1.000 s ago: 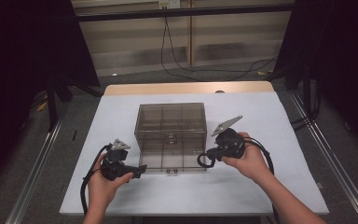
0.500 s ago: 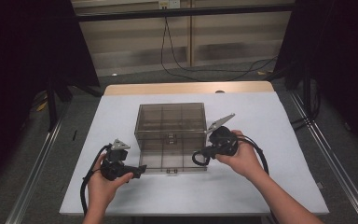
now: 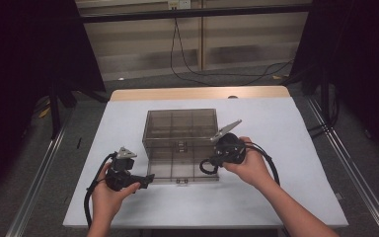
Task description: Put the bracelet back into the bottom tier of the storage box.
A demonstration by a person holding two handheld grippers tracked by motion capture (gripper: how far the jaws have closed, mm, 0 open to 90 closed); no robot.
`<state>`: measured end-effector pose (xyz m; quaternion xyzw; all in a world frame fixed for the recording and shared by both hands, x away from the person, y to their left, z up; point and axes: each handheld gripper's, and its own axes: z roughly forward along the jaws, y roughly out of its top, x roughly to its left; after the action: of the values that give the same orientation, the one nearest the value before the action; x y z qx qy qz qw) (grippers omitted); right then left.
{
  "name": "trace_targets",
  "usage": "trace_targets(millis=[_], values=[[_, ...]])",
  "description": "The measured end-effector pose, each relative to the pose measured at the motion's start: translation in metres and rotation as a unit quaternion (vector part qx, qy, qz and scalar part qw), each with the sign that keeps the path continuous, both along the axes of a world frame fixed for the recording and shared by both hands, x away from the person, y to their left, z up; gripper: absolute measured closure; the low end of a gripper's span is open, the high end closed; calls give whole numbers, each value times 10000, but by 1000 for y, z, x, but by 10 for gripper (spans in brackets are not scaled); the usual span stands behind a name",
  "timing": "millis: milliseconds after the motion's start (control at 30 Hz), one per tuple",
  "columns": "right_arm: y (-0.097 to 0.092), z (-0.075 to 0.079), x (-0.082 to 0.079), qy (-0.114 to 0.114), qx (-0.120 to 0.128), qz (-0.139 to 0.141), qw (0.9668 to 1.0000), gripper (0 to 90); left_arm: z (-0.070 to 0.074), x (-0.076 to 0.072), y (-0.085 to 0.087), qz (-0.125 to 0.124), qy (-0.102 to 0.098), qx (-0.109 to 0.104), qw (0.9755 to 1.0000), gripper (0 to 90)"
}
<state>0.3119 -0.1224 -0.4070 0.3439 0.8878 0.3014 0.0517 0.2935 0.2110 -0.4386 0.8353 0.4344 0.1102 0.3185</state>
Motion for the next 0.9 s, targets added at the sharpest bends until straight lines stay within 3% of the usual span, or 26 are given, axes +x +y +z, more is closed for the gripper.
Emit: trace_targets(millis=[900], values=[[10, -20, 12, -11, -338, -59, 9994, 835, 0, -1, 1, 3, -7, -18, 10000, 109]])
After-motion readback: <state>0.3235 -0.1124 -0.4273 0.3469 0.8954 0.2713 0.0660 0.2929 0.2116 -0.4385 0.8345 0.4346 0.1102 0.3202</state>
